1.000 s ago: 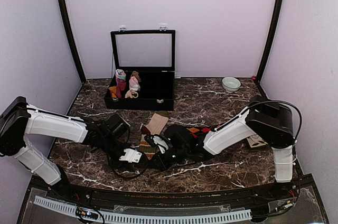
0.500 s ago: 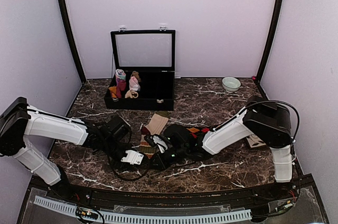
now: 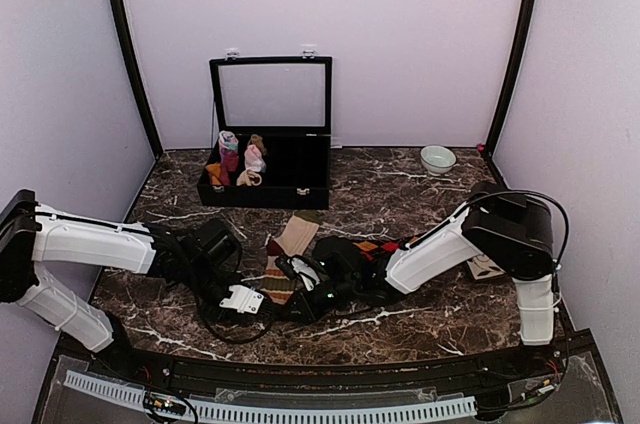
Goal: Roll the socks
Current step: Roll the sock at the center of the board.
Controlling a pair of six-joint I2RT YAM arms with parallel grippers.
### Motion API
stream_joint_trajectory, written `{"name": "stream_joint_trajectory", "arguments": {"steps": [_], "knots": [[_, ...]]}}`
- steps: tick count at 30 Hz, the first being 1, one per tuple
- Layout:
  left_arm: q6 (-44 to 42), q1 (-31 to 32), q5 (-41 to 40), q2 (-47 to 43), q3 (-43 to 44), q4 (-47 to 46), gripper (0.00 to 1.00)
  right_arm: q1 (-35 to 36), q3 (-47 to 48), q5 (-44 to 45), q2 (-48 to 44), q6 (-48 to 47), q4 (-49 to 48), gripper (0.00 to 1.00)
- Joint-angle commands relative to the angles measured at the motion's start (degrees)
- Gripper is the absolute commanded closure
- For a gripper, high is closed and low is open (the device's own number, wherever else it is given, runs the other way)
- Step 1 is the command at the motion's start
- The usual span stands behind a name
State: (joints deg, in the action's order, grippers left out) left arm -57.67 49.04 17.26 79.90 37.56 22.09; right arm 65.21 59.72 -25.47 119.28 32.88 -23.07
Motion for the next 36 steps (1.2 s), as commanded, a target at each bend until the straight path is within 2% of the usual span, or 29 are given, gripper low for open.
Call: {"name": "stream_joint_trajectory", "arguments": {"steps": [1, 13, 24, 36], "knots": [[0.8, 0.6, 1.7, 0.4, 1.9, 0.4, 0.65, -0.3, -0.9, 1.3, -0.2, -0.1, 5.1, 1.0], [0.6, 3.6, -0.5, 5.5, 2.9, -3.3, 0.67, -1.1, -0.1, -1.5, 0.9, 4.3, 5.2, 1.0], [1.5, 3.7, -4.2, 5.7, 0.2, -8.8, 0.82, -1.9, 0.1, -3.8, 1.0, 5.7, 4.4, 1.0], [1.4, 4.0, -4.5, 7.3, 0.6, -6.9, 0.77, -2.7, -1.5, -6.7, 0.3, 8.9, 1.6, 1.0]]}}
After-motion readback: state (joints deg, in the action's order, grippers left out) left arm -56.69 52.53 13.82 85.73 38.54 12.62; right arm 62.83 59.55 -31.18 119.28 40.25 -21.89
